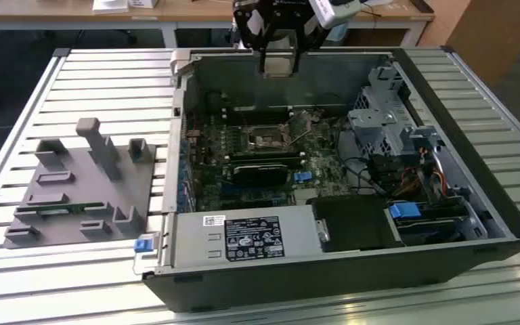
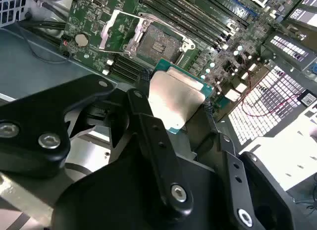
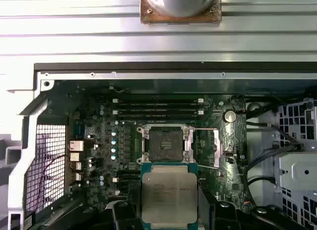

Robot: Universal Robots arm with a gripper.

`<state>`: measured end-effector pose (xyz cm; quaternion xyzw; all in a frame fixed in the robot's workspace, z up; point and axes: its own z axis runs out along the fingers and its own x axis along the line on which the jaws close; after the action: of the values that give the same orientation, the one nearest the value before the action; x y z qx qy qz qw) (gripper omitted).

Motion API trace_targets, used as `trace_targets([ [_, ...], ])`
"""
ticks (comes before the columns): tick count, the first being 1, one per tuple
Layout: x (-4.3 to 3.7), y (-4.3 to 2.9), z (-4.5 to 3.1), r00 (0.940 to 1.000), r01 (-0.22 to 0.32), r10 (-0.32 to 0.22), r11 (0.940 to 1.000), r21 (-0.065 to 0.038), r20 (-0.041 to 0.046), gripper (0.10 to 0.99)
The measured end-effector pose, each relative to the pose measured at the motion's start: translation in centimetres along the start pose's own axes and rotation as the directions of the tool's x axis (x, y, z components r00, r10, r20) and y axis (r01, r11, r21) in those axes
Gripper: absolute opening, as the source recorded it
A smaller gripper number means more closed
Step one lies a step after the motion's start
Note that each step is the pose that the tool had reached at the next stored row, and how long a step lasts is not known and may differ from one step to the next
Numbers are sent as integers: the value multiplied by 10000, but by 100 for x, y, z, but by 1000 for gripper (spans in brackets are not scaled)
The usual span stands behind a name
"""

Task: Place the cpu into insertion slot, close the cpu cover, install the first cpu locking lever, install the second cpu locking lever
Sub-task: 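Place the cpu into insertion slot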

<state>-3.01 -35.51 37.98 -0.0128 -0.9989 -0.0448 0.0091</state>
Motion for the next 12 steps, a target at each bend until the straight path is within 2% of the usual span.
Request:
trace_targets([
  [8,0,0,0,10000,-48,48,10000,-1,5,541],
  [12,1,0,2,9989,-467,467,9989,-3,42,541],
])
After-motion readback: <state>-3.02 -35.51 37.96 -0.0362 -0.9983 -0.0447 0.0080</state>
